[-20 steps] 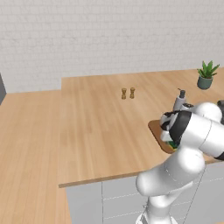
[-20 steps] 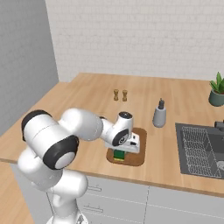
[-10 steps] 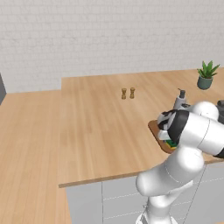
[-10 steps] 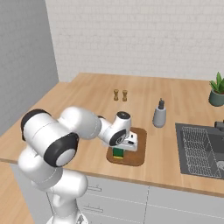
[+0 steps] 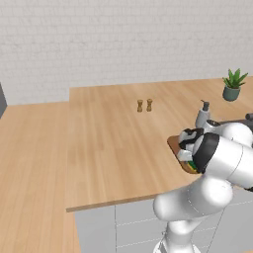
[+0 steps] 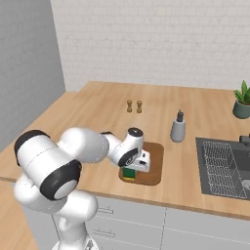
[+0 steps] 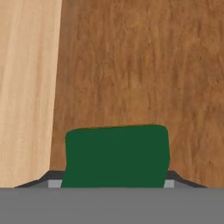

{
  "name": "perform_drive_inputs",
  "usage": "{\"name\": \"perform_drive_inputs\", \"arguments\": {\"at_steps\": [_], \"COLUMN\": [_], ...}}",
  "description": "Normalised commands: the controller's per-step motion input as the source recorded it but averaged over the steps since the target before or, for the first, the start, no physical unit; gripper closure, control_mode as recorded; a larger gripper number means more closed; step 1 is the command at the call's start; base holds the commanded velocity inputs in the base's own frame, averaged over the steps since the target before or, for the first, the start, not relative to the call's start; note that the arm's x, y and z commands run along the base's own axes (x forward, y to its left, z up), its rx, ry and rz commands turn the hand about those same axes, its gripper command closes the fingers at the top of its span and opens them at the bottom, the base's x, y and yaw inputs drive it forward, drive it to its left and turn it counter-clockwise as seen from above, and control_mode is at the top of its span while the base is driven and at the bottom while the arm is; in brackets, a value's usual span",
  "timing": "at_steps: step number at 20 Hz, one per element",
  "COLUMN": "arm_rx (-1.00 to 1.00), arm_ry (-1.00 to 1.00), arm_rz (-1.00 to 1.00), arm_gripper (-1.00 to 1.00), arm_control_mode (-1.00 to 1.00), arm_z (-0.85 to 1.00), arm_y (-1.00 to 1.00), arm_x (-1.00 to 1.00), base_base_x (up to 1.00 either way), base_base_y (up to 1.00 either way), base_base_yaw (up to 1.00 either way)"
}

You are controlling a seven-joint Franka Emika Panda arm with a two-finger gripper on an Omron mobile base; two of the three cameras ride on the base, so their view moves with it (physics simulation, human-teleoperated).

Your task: Pick up the sponge from the counter and clean the cutting board by briefly scrubbing or pressing down on the cutting board. Once finished, release the sponge.

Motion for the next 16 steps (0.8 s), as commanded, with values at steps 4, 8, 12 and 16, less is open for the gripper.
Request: {"name": "perform_drive_inputs", "arguments": {"at_steps": [4,8,12,16], "arm_rx": [0.0,0.0,0.01,0.04], "arm_ry": [0.0,0.0,-0.03,-0.01], "arm_rz": [-0.05,-0.03,-0.02,-0.02], "arm_gripper": [1.0,1.0,1.0,1.0], "arm_control_mode": [-1.0,-1.0,-1.0,-1.0], "arm_z": [-0.22,-0.38,-0.13,0.0], "arm_y": [0.42,0.24,0.32,0.34], "arm_x": [-0.05,0.0,0.0,-0.02], "base_base_x": [0.0,0.0,0.0,0.0], "base_base_y": [0.0,0.0,0.0,0.0], "base_base_yaw": [0.0,0.0,0.0,0.0]}}
